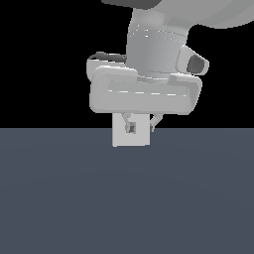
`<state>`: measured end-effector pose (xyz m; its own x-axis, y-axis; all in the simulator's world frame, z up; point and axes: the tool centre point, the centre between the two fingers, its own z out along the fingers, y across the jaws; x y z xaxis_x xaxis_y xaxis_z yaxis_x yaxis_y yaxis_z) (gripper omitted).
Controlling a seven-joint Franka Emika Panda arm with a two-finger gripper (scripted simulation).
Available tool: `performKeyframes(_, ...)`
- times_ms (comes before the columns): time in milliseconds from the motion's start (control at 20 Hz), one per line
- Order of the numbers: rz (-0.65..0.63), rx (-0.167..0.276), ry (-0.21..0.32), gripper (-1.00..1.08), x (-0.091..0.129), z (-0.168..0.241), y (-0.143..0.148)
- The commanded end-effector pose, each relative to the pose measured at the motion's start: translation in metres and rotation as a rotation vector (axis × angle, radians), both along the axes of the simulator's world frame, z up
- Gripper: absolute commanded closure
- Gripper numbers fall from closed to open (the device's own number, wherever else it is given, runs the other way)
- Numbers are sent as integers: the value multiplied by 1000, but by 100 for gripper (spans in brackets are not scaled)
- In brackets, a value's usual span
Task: Plug the charger into the wall socket.
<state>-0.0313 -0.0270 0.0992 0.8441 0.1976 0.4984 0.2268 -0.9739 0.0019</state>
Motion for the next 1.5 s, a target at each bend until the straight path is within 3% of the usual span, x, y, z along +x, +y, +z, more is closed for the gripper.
performKeyframes(0, 3, 1, 0, 108, 0, 1, -2)
performKeyframes(650, 3, 2, 2, 108, 4, 1, -2)
performKeyframes(1450, 3, 3, 2, 108, 50, 1, 9)
